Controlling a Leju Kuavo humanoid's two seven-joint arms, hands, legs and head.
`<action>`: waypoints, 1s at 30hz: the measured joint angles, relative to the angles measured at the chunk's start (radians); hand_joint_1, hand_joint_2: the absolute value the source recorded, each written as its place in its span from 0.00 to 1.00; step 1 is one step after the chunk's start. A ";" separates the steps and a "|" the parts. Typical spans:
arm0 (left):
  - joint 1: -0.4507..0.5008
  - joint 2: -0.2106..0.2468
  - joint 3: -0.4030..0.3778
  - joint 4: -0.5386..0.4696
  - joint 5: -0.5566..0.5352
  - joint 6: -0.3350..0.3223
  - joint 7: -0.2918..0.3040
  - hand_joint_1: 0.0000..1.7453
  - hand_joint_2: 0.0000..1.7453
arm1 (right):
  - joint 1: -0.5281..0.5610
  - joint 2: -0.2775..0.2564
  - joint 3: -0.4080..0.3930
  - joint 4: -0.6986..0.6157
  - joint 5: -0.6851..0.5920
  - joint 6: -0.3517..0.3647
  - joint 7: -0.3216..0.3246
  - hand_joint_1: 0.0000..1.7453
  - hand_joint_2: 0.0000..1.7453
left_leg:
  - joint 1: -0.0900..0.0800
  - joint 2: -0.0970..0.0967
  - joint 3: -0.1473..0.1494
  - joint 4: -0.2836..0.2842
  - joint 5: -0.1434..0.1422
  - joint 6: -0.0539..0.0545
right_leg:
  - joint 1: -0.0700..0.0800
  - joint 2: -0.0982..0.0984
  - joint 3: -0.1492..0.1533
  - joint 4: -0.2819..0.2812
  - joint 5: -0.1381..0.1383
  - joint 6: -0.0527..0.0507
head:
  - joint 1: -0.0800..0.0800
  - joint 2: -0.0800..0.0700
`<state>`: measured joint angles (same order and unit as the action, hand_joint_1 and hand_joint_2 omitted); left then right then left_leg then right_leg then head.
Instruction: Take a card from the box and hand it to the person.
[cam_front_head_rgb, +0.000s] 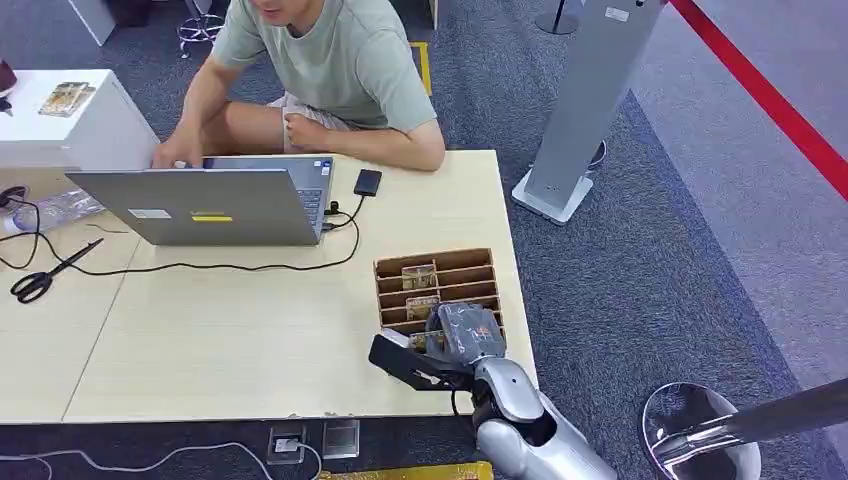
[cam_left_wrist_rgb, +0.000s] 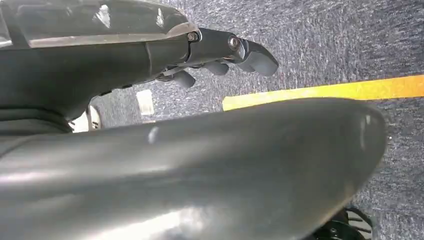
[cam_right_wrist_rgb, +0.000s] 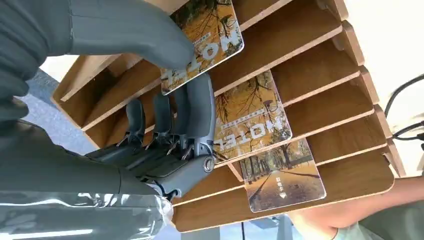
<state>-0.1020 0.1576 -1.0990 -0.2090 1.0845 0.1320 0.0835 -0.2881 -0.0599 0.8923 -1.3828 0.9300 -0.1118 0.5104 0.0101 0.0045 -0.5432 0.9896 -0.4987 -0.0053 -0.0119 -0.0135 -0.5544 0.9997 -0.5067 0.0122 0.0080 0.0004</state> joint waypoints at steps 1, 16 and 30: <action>0.000 0.000 0.000 0.000 0.000 0.000 0.000 0.00 0.00 | 0.000 0.000 0.000 0.000 0.000 0.000 -0.001 0.78 1.00 | 0.000 0.000 0.000 0.000 0.000 0.000 | 0.000 0.000 0.000 0.000 0.000 0.000 | 0.000 0.000; 0.001 0.000 0.003 0.000 0.064 -0.003 -0.021 0.00 0.00 | 0.008 0.001 0.003 0.002 -0.021 0.002 -0.011 1.00 1.00 | 0.000 0.000 0.001 0.000 0.000 0.000 | 0.000 0.000 0.001 0.000 0.000 0.000 | 0.000 0.000; 0.001 0.000 0.023 0.000 0.093 0.014 -0.038 0.00 0.00 | 0.008 -0.002 0.006 0.000 -0.050 -0.036 -0.029 1.00 1.00 | 0.000 0.000 0.001 0.000 0.000 0.000 | 0.000 0.000 0.001 0.000 0.000 0.000 | 0.000 0.000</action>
<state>-0.1010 0.1572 -1.0765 -0.2090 1.1776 0.1461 0.0458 -0.2799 -0.0618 0.8988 -1.3829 0.8801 -0.1476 0.4818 0.0101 0.0047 -0.5426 0.9896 -0.4987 -0.0053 -0.0119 -0.0133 -0.5538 0.9997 -0.5067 0.0121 0.0080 0.0000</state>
